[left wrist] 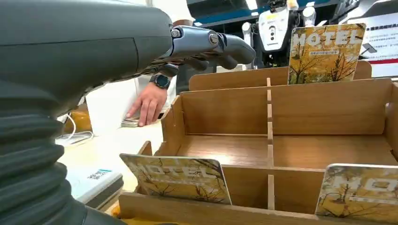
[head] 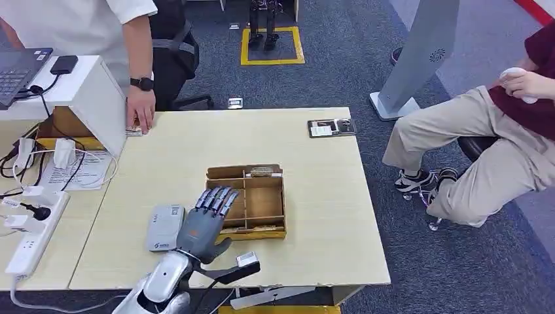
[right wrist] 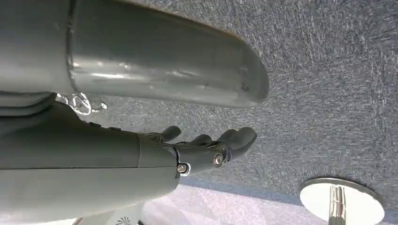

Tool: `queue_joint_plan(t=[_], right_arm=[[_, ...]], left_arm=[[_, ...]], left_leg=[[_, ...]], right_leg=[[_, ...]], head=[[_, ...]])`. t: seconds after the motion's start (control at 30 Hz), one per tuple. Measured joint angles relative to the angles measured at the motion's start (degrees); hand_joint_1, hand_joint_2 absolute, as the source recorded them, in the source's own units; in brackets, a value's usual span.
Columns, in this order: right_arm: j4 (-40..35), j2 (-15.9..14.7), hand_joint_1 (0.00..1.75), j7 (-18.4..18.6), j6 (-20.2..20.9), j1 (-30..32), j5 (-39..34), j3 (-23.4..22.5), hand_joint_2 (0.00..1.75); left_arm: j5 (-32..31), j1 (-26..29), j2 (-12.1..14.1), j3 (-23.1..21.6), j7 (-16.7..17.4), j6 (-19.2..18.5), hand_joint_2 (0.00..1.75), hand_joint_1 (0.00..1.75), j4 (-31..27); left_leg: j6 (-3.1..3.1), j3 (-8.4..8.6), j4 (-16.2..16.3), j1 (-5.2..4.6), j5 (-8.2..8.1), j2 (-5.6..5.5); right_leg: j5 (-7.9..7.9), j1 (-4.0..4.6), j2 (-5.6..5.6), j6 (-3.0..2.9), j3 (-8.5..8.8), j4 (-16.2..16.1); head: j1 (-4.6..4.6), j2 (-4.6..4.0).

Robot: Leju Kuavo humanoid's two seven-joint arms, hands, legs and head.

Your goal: Pass the card to the sensor for recognition and then transmit it.

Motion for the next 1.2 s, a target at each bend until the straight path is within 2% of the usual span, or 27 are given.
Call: queue_joint_plan(t=[0.1, 0.13, 0.4, 0.57, 0.77, 1.2], right_arm=[[0.00, 0.00, 0.00, 0.00, 0.00, 0.00, 0.13, 0.00, 0.00], [0.00, 0.00, 0.00, 0.00, 0.00, 0.00, 0.13, 0.00, 0.00], [0.04, -0.07, 0.00, 0.00, 0.00, -0.01, 0.31, 0.09, 0.00], [0.07, -0.17, 0.00, 0.00, 0.00, 0.00, 0.39, 0.66, 0.00], [0.13, -0.26, 0.00, 0.00, 0.00, -0.01, 0.48, 1.03, 0.00], [0.37, -0.44, 0.00, 0.00, 0.00, -0.01, 0.68, 1.33, 0.00]], left_arm=[[-0.50, -0.32, 0.26, -0.42, 0.68, -0.37, 1.75, 0.00, 0.00], [-0.53, -0.35, 0.33, -0.46, 0.87, -0.50, 1.75, 1.69, 0.00], [-0.07, -0.44, 0.94, -1.18, 0.72, 0.13, 1.75, 1.75, 0.00], [0.57, -0.19, 1.46, -1.44, -0.46, 2.93, 1.75, 1.75, -0.04], [0.92, 0.01, 1.92, -1.55, -1.11, 4.06, 1.75, 1.75, -0.04], [1.39, 0.13, 2.40, -1.55, -2.09, 4.33, 1.75, 1.75, -0.04]], left_leg=[[0.00, 0.00, 0.00, 0.00, 0.00, 0.00], [0.00, 0.00, 0.00, 0.00, 0.00, 0.00], [0.00, 0.00, 0.00, 0.00, 0.00, 0.00], [0.00, 0.00, 0.00, 0.00, 0.00, 0.00], [0.00, 0.00, 0.00, 0.00, 0.00, 0.00], [0.00, 0.00, 0.00, 0.00, 0.00, 0.00]], right_leg=[[0.00, 0.00, 0.00, 0.00, 0.00, 0.00], [0.00, 0.00, 0.00, 0.00, 0.00, 0.00], [0.00, 0.00, 0.00, 0.00, 0.00, 0.00], [0.00, 0.00, 0.00, 0.00, 0.00, 0.00], [0.00, 0.00, 0.00, 0.00, 0.00, 0.00], [0.00, 0.00, 0.00, 0.00, 0.00, 0.00]], head=[[0.00, 0.00], [0.00, 0.00], [-0.02, 0.02], [-0.02, 0.00], [-0.02, 0.00], [0.00, 0.00]])
